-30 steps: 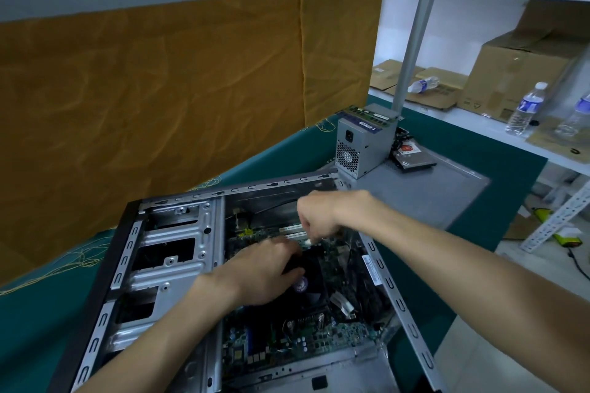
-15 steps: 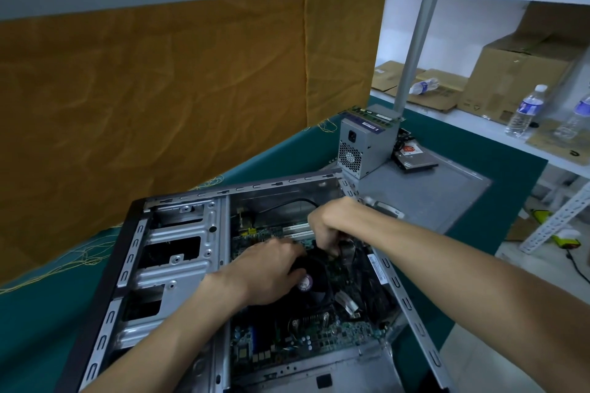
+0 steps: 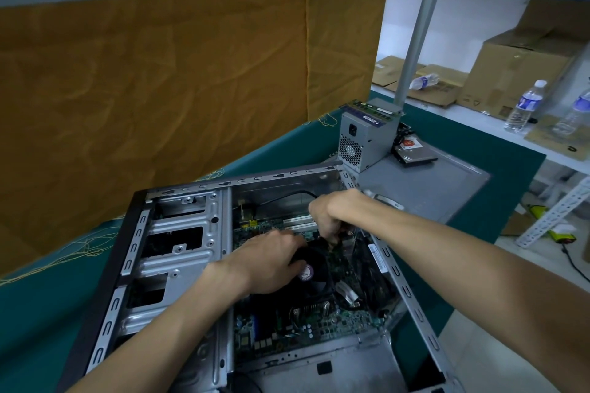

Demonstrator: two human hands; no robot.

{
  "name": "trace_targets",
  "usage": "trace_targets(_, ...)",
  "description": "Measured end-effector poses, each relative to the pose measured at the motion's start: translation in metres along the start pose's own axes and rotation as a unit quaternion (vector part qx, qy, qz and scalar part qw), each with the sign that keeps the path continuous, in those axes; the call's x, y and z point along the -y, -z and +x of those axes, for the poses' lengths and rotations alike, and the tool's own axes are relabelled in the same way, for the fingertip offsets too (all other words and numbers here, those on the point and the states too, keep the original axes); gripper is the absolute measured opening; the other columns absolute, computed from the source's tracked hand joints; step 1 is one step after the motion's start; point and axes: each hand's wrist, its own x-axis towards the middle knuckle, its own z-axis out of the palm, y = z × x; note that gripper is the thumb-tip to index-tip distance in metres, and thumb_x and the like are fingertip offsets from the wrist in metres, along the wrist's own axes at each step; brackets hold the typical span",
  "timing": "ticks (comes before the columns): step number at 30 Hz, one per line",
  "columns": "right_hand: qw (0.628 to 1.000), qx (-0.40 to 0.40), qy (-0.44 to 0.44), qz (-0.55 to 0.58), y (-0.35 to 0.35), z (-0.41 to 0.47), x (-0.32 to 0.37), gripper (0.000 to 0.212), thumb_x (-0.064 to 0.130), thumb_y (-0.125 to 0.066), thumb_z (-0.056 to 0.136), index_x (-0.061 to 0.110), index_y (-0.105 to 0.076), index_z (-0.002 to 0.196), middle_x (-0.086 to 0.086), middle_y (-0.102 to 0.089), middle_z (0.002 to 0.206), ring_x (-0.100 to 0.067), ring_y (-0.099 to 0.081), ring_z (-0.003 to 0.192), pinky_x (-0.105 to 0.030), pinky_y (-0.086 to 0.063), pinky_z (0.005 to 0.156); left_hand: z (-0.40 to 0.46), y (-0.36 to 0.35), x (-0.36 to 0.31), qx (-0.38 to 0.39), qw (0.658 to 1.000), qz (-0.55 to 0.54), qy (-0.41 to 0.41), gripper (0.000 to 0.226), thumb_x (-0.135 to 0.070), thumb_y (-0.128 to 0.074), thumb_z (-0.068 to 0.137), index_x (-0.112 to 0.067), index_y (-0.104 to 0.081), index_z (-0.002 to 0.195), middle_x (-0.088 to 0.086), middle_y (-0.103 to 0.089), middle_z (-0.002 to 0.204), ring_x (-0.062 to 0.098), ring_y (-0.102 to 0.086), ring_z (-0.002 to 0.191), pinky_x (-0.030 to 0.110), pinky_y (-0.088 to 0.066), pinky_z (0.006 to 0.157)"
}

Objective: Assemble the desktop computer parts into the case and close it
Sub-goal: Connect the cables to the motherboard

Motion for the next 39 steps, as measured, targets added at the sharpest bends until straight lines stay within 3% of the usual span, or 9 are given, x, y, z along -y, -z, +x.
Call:
trace_targets(12,1.0,0.018,0.004,0.004,-0.002,0.007,-0.001,0.017,0.019,-0.077,0.088,0.006,-0.072,0.097,-0.008,-0.067,0.082,-0.024,-0.061,0.067,-0.032,-0.052,0.061,0.0,0.0,0.0,0.002,1.0,-0.003,0.001,0.026,-0.036,-0.053,0.102,-0.02,-0.062,0.121,0.004,-0.063,0.118,0.025,-0.062,0.106,0.043,-0.053,0.089)
trace_targets(19,1.0,-0.008,0.019,0.004,-0.006,0.017,-0.002,0.021,0.022,-0.082,0.082,0.006,-0.073,0.091,-0.01,-0.076,0.099,-0.024,-0.066,0.073,-0.033,-0.056,0.065,0.0,0.0,0.0,0.003,1.0,-0.002,-0.001,0.025,-0.035,-0.053,0.102,-0.019,-0.062,0.119,0.004,-0.064,0.115,0.025,-0.063,0.103,0.043,-0.053,0.088)
trace_targets(23,1.0,-0.006,0.021,0.006,-0.008,0.021,-0.003,0.019,0.023,-0.084,0.082,0.007,-0.073,0.084,-0.01,-0.077,0.097,-0.024,-0.069,0.073,-0.032,-0.058,0.063,0.001,0.0,0.0,0.002,1.0,0.0,-0.001,0.025,-0.035,-0.054,0.102,-0.019,-0.062,0.118,0.004,-0.064,0.113,0.025,-0.063,0.101,0.043,-0.054,0.086)
trace_targets(27,1.0,-0.003,0.023,0.007,-0.009,0.022,-0.003,0.022,0.022,-0.083,0.084,0.005,-0.075,0.093,-0.009,-0.076,0.102,-0.027,-0.074,0.09,-0.036,-0.061,0.076,0.002,-0.001,0.001,0.001,1.0,0.001,-0.004,0.025,-0.036,-0.054,0.102,-0.019,-0.062,0.118,0.004,-0.063,0.113,0.025,-0.063,0.101,0.042,-0.054,0.085)
trace_targets(33,1.0,-0.018,0.024,0.006,-0.01,0.017,0.0,0.028,0.016,-0.082,0.084,0.004,-0.075,0.109,-0.008,-0.074,0.112,-0.022,-0.063,0.084,-0.029,-0.051,0.069,0.002,-0.003,0.0,-0.006,1.0,0.012,-0.004,0.025,-0.036,-0.054,0.101,-0.017,-0.062,0.116,0.004,-0.062,0.114,0.025,-0.062,0.102,0.042,-0.053,0.086)
trace_targets(36,0.999,-0.024,0.035,0.008,-0.01,0.012,-0.002,0.025,0.012,-0.081,0.085,0.004,-0.075,0.107,-0.009,-0.072,0.11,-0.021,-0.062,0.084,-0.031,-0.054,0.073,0.002,-0.002,0.0,-0.003,1.0,0.013,-0.004,0.026,-0.036,-0.054,0.102,-0.016,-0.062,0.115,0.004,-0.061,0.114,0.025,-0.062,0.102,0.043,-0.053,0.086)
trace_targets(39,0.999,-0.027,0.034,0.005,-0.012,0.011,-0.001,0.025,0.014,-0.08,0.086,0.004,-0.074,0.107,-0.007,-0.067,0.1,-0.022,-0.06,0.082,-0.03,-0.05,0.065,0.001,-0.002,-0.002,-0.004,1.0,0.019,-0.002,0.027,-0.036,-0.053,0.102,-0.016,-0.062,0.117,0.005,-0.061,0.115,0.026,-0.062,0.103,0.043,-0.053,0.087)
